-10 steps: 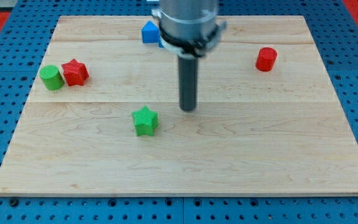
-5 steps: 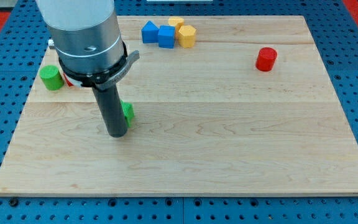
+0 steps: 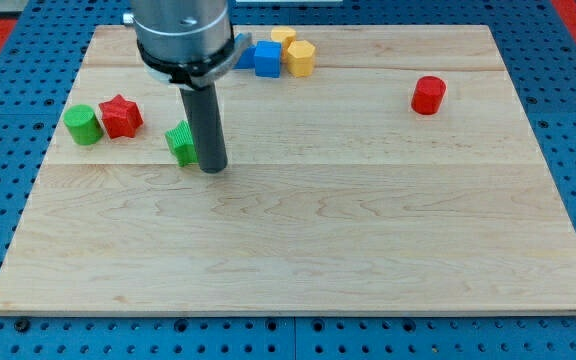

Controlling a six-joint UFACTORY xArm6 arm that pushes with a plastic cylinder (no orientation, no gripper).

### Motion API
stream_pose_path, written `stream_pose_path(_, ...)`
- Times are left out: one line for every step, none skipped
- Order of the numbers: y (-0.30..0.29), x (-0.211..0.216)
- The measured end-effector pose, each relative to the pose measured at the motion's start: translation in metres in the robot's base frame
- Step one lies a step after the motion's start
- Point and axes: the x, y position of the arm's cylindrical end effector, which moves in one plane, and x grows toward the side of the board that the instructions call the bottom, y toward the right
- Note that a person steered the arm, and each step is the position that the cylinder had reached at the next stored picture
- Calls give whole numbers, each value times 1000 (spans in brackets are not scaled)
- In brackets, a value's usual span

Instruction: Move green star close to the red star

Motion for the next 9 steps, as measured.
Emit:
stream_pose_path(-26, -12)
stream_pose_path(-64, -26)
stream_pose_path(-20, 13)
stream_pose_path(96, 37)
stream_pose_path(219, 31)
stream_pose_path(310, 5)
stream_pose_path(321, -24)
stream_pose_path(321, -69)
stream_pose_path(321, -83)
